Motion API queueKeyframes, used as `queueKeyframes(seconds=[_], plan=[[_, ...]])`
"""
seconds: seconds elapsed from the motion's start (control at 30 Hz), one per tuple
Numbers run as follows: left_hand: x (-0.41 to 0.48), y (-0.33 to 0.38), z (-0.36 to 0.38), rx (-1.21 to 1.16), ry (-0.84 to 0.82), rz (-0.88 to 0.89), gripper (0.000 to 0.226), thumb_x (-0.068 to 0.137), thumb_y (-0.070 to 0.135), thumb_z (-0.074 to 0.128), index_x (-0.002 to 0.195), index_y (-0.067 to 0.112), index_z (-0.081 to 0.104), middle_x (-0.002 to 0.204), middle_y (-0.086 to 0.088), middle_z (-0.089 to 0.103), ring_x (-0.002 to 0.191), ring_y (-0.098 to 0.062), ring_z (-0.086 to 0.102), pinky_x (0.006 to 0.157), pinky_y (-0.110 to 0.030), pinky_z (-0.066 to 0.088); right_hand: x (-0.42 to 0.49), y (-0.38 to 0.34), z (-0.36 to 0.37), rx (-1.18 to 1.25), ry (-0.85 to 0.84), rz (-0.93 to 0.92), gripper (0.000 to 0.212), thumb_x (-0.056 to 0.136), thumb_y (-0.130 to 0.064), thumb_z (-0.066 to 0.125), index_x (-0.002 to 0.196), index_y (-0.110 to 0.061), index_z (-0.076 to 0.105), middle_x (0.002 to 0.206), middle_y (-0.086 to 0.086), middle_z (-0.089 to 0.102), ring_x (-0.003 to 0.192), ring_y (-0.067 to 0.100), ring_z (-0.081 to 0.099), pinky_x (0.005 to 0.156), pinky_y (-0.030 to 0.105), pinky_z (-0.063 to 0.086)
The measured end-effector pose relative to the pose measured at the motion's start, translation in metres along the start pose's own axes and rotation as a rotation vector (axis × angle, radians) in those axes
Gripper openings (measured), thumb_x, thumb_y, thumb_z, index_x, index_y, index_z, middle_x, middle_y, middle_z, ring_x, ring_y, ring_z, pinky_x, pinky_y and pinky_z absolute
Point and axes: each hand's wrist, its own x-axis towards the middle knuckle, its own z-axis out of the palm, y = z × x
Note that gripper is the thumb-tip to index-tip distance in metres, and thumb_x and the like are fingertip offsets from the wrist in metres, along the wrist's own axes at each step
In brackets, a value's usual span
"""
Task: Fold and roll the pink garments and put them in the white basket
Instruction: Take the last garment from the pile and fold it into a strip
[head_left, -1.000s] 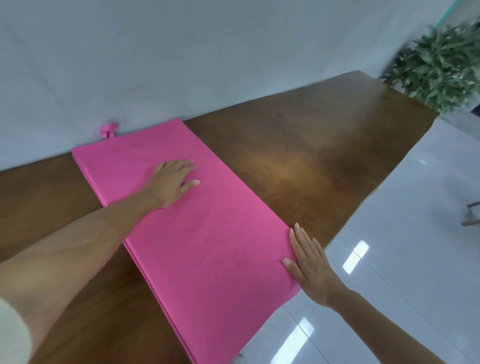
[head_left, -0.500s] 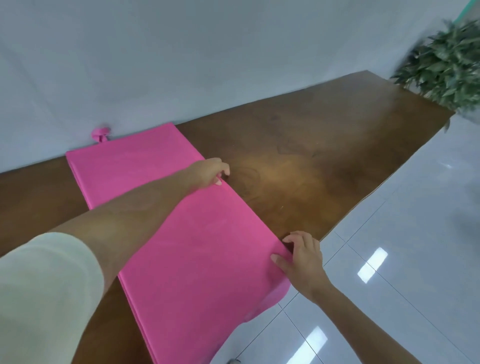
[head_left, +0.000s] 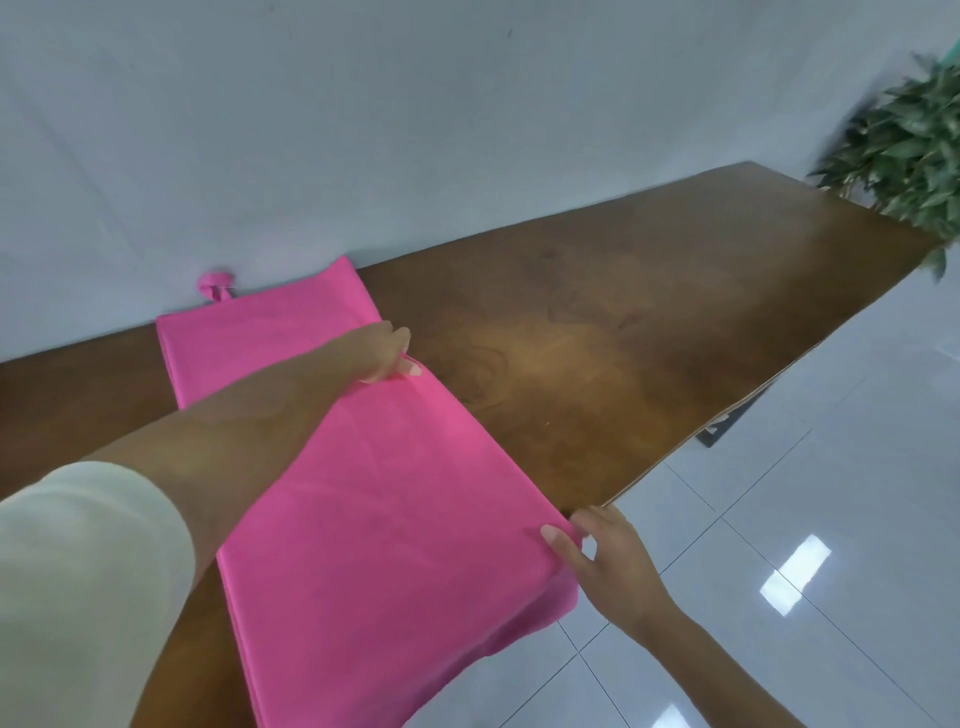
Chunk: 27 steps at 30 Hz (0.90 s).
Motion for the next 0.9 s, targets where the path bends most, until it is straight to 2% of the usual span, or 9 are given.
queueKeyframes(seconds=[0.1,0.2,0.27,0.33,0.43,0.57,0.73,0.83,0.9], plan=[[-0.006,-0.004,-0.001,0.009,0.042,-0.029,0.046,0.093,0.064,0.054,0.101,0.020,0.042,0.110,-0.006,0.048,0.099,-0.027,0.052,0.089,-0.044,0.047,-0.010,0.008,0.003,0.052,-0.020,0.078,0.051,0.087,-0.074,0.040,0.075,-0.027,0.057,0.080,-0.011,0.063,0.082,0.005,0.060,0.074,0.026,0.051],[-0.011,-0.009,-0.005,0.015,0.079,-0.043,0.056,0.089,0.067,0.056,0.108,0.015,0.048,0.115,-0.009,0.047,0.115,-0.032,0.050,0.097,-0.047,0.046,-0.019,0.018,0.010,0.072,-0.020,0.116,0.045,0.091,-0.069,0.040,0.083,-0.028,0.057,0.078,-0.010,0.066,0.079,0.006,0.064,0.074,0.029,0.054],[-0.015,-0.012,-0.006,0.007,0.086,-0.069,0.065,0.090,0.066,0.057,0.121,0.010,0.051,0.138,-0.019,0.045,0.137,-0.037,0.040,0.107,-0.049,0.041,-0.025,0.024,0.016,0.051,-0.038,0.154,0.034,0.097,-0.059,0.044,0.085,-0.027,0.050,0.074,-0.008,0.064,0.072,0.008,0.061,0.069,0.028,0.052],[-0.020,-0.016,-0.007,-0.010,0.100,-0.087,0.070,0.090,0.066,0.058,0.129,0.009,0.050,0.155,-0.025,0.032,0.151,-0.036,0.023,0.113,-0.049,0.035,-0.031,0.026,0.020,0.031,-0.037,0.184,0.030,0.100,-0.053,0.046,0.084,-0.028,0.042,0.067,-0.007,0.058,0.064,0.009,0.057,0.062,0.026,0.047],[-0.027,-0.023,-0.008,-0.029,0.129,-0.107,0.070,0.088,0.067,0.060,0.128,0.010,0.050,0.158,-0.024,0.027,0.153,-0.033,0.018,0.112,-0.050,0.036,-0.041,0.026,0.023,0.043,-0.028,0.218,0.032,0.099,-0.053,0.049,0.083,-0.028,0.037,0.062,-0.006,0.053,0.060,0.012,0.053,0.057,0.026,0.041],[-0.037,-0.032,-0.010,-0.035,0.157,-0.103,0.069,0.088,0.065,0.061,0.127,0.010,0.051,0.162,-0.023,0.023,0.153,-0.033,0.017,0.114,-0.052,0.034,-0.053,0.019,0.020,0.011,0.005,0.242,0.033,0.098,-0.057,0.047,0.083,-0.031,0.034,0.062,-0.004,0.054,0.061,0.016,0.055,0.058,0.030,0.044],[-0.051,-0.043,-0.022,-0.062,0.182,-0.064,0.068,0.086,0.067,0.063,0.122,0.012,0.052,0.162,-0.024,0.021,0.154,-0.033,0.017,0.115,-0.054,0.033,-0.065,-0.002,0.004,-0.117,0.049,0.213,0.032,0.097,-0.061,0.044,0.088,-0.032,0.035,0.066,-0.006,0.057,0.063,0.011,0.057,0.056,0.027,0.044],[-0.063,-0.051,-0.033,-0.080,0.189,-0.050,0.071,0.082,0.073,0.061,0.121,0.014,0.051,0.162,-0.024,0.022,0.153,-0.033,0.018,0.116,-0.056,0.032,-0.076,-0.019,-0.005,-0.166,0.081,0.177,0.029,0.097,-0.059,0.047,0.090,-0.032,0.039,0.065,-0.008,0.055,0.061,0.011,0.056,0.056,0.026,0.044],[-0.075,-0.058,-0.041,-0.093,0.192,-0.047,0.080,0.076,0.083,0.055,0.119,0.016,0.051,0.158,-0.025,0.028,0.150,-0.034,0.025,0.115,-0.055,0.034,-0.084,-0.032,-0.008,-0.203,0.107,0.149,0.028,0.097,-0.057,0.050,0.088,-0.032,0.039,0.063,-0.008,0.052,0.059,0.009,0.055,0.054,0.024,0.043]])
